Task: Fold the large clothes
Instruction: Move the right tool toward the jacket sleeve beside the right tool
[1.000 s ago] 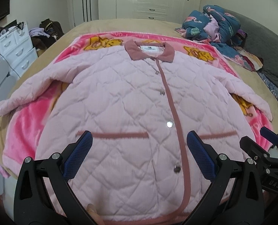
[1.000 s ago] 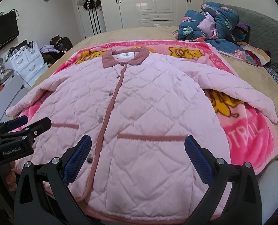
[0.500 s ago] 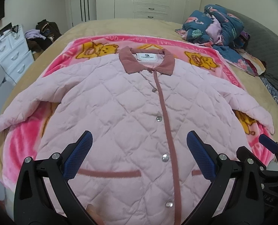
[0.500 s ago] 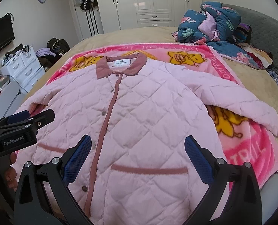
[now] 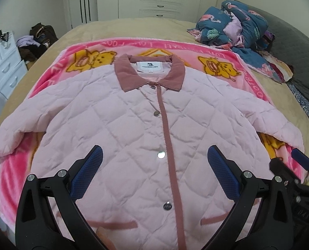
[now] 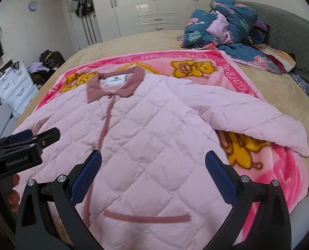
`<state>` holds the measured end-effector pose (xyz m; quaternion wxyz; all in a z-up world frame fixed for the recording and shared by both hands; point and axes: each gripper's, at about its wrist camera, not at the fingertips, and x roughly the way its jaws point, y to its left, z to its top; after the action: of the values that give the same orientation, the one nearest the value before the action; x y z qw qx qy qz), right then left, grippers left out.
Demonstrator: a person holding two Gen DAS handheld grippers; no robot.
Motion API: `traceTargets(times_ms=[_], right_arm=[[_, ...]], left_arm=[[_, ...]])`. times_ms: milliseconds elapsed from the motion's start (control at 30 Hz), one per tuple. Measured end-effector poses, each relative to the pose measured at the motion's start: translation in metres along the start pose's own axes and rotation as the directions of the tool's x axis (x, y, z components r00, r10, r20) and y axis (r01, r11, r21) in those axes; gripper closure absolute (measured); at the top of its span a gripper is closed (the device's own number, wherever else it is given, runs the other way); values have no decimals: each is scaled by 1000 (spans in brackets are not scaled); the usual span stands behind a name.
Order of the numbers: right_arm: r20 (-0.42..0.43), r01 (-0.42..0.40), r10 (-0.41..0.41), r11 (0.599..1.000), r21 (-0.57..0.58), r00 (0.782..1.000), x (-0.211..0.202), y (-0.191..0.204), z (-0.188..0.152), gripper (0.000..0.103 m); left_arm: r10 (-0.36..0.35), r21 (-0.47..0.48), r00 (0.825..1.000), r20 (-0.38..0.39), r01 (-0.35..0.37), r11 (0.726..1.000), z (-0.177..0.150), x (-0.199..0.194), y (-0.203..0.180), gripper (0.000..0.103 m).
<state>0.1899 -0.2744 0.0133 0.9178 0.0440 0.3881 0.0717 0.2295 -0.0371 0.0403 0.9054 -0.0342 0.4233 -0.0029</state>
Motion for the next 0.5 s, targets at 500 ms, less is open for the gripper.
traceTargets(times_ms=[500], right_arm=[[-67, 154, -142, 960, 234, 988, 52, -120, 7, 4]], left_arm=[[43, 45, 996, -73, -40, 998, 19, 66, -31, 9]])
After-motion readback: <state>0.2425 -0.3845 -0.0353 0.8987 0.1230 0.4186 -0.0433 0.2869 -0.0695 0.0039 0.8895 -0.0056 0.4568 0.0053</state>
